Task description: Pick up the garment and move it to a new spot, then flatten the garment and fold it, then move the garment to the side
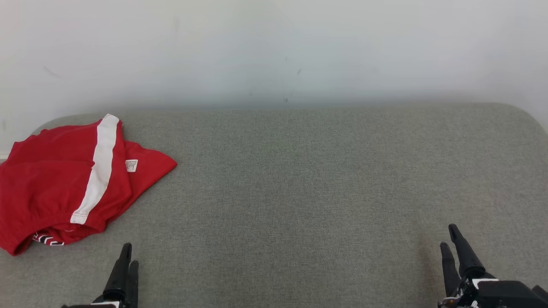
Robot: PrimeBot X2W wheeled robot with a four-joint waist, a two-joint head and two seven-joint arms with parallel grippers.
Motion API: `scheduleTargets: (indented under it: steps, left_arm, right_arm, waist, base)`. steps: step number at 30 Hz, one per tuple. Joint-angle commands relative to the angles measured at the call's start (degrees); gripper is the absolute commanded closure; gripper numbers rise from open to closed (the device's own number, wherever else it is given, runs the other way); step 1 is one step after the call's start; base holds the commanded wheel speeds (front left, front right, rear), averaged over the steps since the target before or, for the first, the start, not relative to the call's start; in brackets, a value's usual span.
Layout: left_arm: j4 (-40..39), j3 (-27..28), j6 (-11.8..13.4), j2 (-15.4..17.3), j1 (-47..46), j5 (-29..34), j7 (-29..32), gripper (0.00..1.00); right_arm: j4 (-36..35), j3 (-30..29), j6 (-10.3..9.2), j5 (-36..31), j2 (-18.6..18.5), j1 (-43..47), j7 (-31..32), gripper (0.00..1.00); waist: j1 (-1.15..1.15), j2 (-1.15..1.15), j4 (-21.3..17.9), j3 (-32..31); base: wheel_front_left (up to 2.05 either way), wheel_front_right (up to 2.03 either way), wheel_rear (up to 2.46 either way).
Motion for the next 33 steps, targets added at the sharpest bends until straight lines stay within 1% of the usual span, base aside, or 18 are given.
scheduleTargets:
  steps: [1, 5, 9, 16, 19, 29, 33]
  left_arm:
    - [-0.3, -0.1, 0.0, 0.0, -0.1, 0.0, -0.2, 0.00]
    - [-1.2, -0.6, 0.0, 0.0, 0.1, 0.8, -1.4, 0.00]
    - [-2.0, -0.8, 0.0, 0.1, 0.2, 3.0, -2.5, 0.00]
    - [-3.6, -0.8, 0.4, 0.1, 0.2, 9.8, -4.4, 0.00]
    - [-4.4, -1.0, 0.8, 0.1, 0.2, 13.5, -5.2, 0.00]
    - [-6.4, -2.5, 2.5, 0.2, 1.0, 28.5, -7.6, 0.00]
    - [-6.6, -3.4, 2.9, 0.7, 1.3, 34.0, -8.5, 0.00]
  right_arm:
    - [-0.2, 0.1, 0.00, -0.1, 0.0, -0.1, -0.1, 0.00]
    - [-0.8, 0.9, 0.00, -1.0, 0.0, 0.0, -1.4, 0.00]
    - [-1.4, 1.4, -0.01, -3.3, -0.1, 0.1, -2.5, 0.00]
    - [-3.1, 1.9, -0.01, -10.9, -0.4, 0.2, -4.4, 0.00]
    - [-4.0, 2.2, -0.02, -14.5, -0.3, 0.3, -5.2, 0.00]
    - [-5.9, 3.9, -0.03, -27.0, -0.3, 0.7, -7.5, 0.00]
    - [-6.3, 4.5, -0.03, -31.9, -0.3, 0.9, -8.4, 0.00]
  waist:
    - [0.00, 0.00, 0.0, 0.0]
    - [0.00, 0.00, 0.0, 0.0]
    - [0.00, 0.00, 0.0, 0.0]
    - [0.00, 0.00, -0.1, 0.1]
    - [0.00, 0.00, -0.1, 0.1]
    - [0.00, 0.00, -0.1, 0.0]
    - [0.00, 0.00, 0.0, 0.0]
  base:
    - [0.00, 0.00, 0.00]
    - [0.00, 0.00, 0.00]
    - [0.00, 0.00, 0.00]
    - [0.00, 0.00, 0.00]
    - [0.00, 0.00, 0.00]
    - [0.00, 0.00, 0.00]
    - [0.00, 0.00, 0.00]
